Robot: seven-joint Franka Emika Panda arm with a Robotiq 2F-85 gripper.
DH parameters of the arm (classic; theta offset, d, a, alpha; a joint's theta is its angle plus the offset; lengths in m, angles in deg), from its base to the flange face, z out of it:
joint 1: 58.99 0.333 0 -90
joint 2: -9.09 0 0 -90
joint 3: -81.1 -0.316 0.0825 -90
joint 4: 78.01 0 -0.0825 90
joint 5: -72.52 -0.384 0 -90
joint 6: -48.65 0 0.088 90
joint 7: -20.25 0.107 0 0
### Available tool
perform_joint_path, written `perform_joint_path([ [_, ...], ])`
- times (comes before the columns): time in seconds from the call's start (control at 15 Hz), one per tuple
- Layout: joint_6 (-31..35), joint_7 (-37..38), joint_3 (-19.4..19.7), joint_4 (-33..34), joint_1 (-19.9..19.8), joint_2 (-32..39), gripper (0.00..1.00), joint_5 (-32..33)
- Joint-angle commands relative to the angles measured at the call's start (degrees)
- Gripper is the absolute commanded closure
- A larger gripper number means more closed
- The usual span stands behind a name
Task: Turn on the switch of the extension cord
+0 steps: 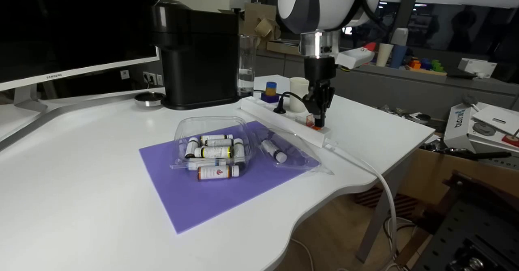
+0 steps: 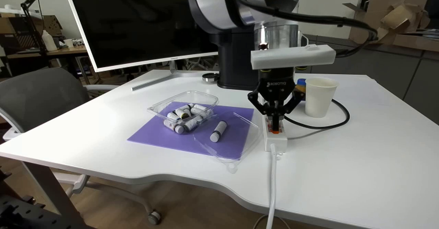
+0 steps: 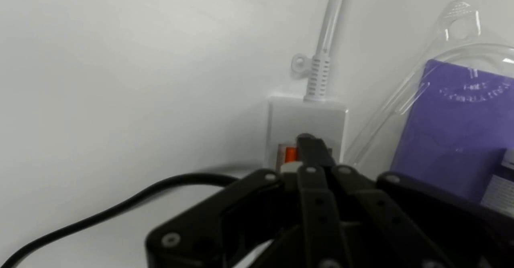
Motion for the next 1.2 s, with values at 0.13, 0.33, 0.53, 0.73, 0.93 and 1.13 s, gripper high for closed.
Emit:
perform_joint_path([
  [0.13,1.9,0.6,-1.7,1.3,-1.4,1.5,1.00,0.6],
  [0.33,1.6,0.2,-2.2,1.9,-2.2,2.2,1.00,0.2],
  [0.53,1.2,-0.4,-2.6,2.3,-3.4,2.4,1.00,-0.5],
  [0.73,0.0,-2.0,-3.9,3.0,-5.4,2.6,1.00,-1.9],
  [0.93,-0.5,-4.1,-4.8,3.1,-6.8,2.2,1.00,-3.4],
  [1.13,-0.6,-6.2,-5.4,2.7,-7.5,1.4,1.00,-4.6],
])
